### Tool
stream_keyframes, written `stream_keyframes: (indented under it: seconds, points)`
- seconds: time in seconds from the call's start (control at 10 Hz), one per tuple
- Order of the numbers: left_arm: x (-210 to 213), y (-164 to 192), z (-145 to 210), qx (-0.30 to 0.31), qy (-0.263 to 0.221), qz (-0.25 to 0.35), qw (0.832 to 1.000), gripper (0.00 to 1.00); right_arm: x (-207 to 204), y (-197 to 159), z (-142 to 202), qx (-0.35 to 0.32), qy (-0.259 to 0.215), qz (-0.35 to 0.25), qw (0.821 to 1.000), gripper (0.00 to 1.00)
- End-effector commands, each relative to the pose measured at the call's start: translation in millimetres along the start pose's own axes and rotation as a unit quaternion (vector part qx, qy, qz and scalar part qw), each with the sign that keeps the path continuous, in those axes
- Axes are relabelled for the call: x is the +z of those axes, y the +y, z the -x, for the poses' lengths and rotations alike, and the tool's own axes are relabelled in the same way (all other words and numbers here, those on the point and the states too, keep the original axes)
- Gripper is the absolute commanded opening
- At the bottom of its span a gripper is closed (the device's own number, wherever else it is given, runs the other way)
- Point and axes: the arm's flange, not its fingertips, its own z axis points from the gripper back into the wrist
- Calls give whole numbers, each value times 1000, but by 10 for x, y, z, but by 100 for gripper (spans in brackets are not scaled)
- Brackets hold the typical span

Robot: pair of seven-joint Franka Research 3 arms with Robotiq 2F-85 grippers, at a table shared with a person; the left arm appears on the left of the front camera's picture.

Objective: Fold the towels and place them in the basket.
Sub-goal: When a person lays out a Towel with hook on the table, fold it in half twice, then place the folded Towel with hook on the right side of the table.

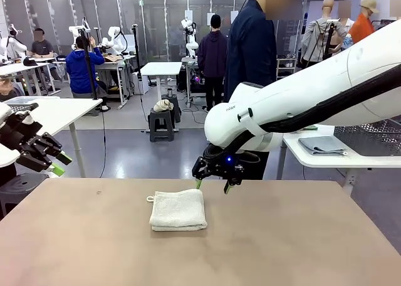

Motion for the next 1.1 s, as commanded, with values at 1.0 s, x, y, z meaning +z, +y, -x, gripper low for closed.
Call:
stream_keyframes:
  seconds: [1.0]
  points:
    - [10, -13, -14, -2, 1, -2, 1000, 60, -74, 53, 1, -5, -9, 14, 1000, 100]
